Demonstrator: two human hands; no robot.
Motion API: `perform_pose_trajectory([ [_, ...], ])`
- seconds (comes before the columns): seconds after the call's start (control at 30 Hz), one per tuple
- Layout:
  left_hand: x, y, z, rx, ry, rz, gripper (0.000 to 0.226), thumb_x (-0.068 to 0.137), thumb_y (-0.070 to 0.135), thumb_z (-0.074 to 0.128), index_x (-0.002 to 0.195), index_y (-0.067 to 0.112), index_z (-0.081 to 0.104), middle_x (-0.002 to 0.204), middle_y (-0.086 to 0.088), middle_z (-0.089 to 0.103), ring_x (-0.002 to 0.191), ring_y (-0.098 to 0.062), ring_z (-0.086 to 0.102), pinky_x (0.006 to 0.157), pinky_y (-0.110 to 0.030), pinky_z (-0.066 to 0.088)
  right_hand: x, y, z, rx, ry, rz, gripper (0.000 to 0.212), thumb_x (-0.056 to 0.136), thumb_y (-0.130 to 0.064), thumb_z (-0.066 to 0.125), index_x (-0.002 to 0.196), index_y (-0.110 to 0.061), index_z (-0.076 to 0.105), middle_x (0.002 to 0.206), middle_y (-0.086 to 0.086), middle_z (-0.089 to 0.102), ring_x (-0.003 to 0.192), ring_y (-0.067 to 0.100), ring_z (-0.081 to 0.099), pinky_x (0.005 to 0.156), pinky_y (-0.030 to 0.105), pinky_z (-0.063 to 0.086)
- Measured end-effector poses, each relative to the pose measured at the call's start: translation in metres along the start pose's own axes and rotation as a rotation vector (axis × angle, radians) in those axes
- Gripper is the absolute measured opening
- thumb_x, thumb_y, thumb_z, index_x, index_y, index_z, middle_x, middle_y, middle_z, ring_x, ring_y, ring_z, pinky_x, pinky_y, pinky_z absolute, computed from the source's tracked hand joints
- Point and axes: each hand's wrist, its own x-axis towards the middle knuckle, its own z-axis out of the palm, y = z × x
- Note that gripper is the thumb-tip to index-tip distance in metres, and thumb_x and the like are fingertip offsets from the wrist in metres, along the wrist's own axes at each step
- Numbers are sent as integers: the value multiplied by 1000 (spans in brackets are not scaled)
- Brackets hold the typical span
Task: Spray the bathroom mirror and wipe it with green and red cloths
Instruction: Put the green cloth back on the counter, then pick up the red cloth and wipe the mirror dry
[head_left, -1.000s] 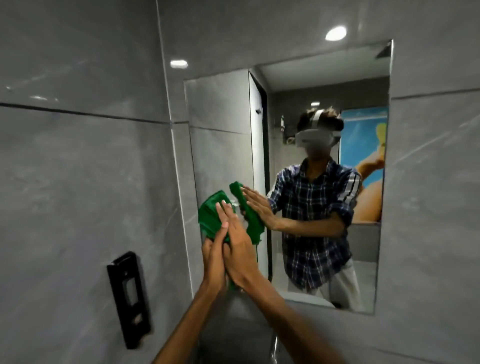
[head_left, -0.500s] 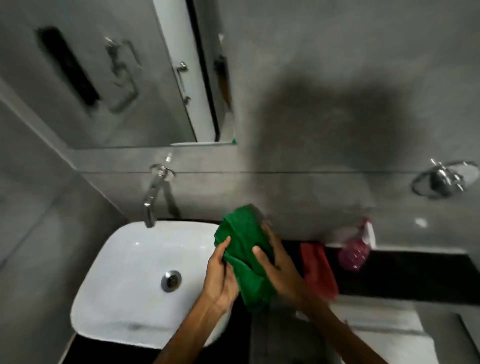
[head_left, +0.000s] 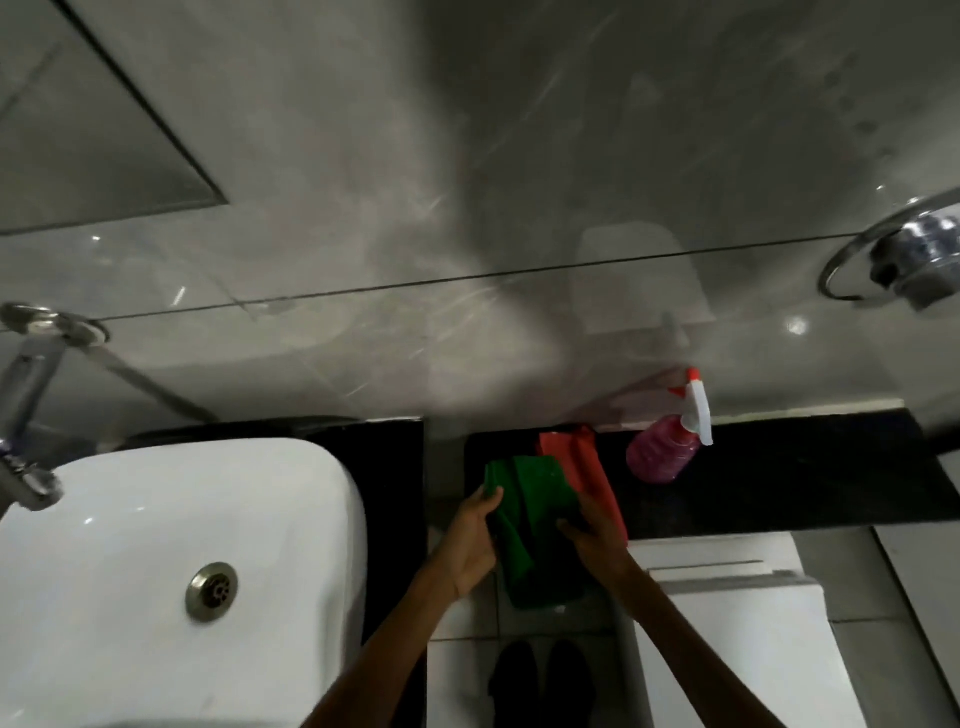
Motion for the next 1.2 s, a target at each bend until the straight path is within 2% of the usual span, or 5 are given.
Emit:
perform_pose_trajectory([
  [0.2,78,23,-22,219,116,108,51,97,-4,53,145,11,55,127,-19,71,116,-36,69,92,-48,59,60,3,31,-91,52,-30,70,95,10,63,157,1,31,149,5,41,130,12,38,82,-17,29],
  [0.43,68,-1,-3,930,421,450,62,101,7,55,159,9,33,161,-16,41,146,-31,45,121,-44,39,66,22,21,-327,171,72,26,102,0,46,114,-5,69,117,26,69,109,46,69,95,49,57],
  [0.77,87,-45,59,685,205,174,56,104,13,49,158,8,36,157,-15,47,144,-34,48,121,-48,39,95,50,2,-845,388,152,44,103,-25,53,143,-8,44,145,17,52,136,35,51,112,49,45],
  [1.0,67,-36,67,330,184,81,9,95,40,65,95,32,69,100,5,73,95,-17,67,76,-30,52,71,34,-9,-266,265,-76,16,98,-14,60,106,-3,51,103,11,61,91,27,62,80,37,52],
  [1.2,-45,17,67,82,204,386,4,88,19,77,91,20,75,94,-6,77,88,-24,70,87,-43,58,-21,-55,-6,-68,159,-373,24,97,-1,58,116,-8,46,97,-11,60,81,-14,63,73,10,48],
])
